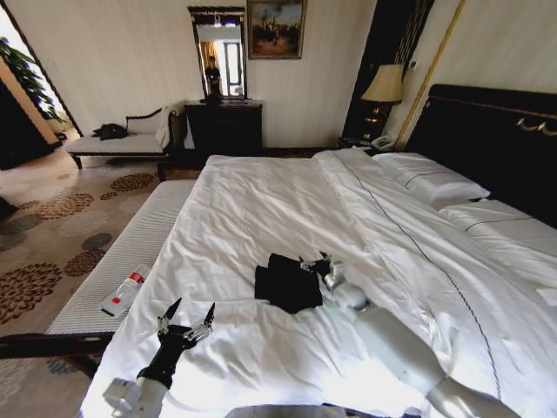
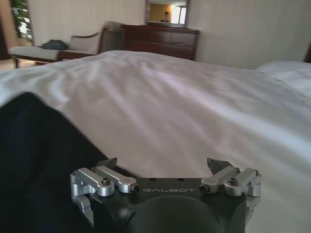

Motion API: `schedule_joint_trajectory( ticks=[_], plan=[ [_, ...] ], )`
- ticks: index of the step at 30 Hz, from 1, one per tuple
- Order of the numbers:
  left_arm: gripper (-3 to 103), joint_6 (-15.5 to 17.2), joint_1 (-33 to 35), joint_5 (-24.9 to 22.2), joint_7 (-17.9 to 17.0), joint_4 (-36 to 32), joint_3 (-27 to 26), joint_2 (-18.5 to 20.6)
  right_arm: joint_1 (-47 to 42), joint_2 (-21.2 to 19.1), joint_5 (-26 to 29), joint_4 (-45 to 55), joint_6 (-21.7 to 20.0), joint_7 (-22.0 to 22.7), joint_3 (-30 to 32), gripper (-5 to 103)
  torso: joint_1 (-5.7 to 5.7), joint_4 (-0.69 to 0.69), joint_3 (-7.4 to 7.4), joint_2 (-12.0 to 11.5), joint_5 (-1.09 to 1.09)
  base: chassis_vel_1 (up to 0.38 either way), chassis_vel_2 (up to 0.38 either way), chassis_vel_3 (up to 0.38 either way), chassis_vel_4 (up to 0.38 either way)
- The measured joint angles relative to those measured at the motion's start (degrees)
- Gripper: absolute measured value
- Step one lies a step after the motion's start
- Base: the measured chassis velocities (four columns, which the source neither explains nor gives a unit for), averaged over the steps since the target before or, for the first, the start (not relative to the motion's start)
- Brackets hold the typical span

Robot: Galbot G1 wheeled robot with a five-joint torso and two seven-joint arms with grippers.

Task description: Fold the clothes on the bed.

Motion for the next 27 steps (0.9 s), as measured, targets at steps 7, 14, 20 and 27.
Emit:
schedule_joint_trajectory(
  ticks=[7,14,20,27],
  plan=[
    [100,0.00,0.00,0.00,0.00,0.00,0.00,0.00,-2.11,4.45,-3.52,2.45,1.89,0.15,-4.69,100,0.00,0.00,0.00,0.00,0.00,0.000,0.000,0.000,0.000],
    [100,0.00,0.00,0.00,0.00,0.00,0.00,0.00,-3.79,5.66,-5.59,4.26,3.42,1.18,-5.38,100,0.00,0.00,0.00,-0.01,0.03,0.000,0.000,0.000,0.000],
    [100,0.00,0.00,0.01,0.00,0.00,0.00,0.00,-4.65,1.44,-2.70,9.49,3.39,1.76,-0.79,100,0.01,0.01,0.01,-0.01,0.02,0.000,0.000,0.000,0.000],
    [100,0.00,0.00,0.00,0.00,0.00,0.00,0.00,-12.97,-5.47,-0.65,20.49,5.00,1.77,12.66,100,0.01,0.01,0.00,-0.01,0.02,0.000,0.000,0.000,0.000]
  ],
)
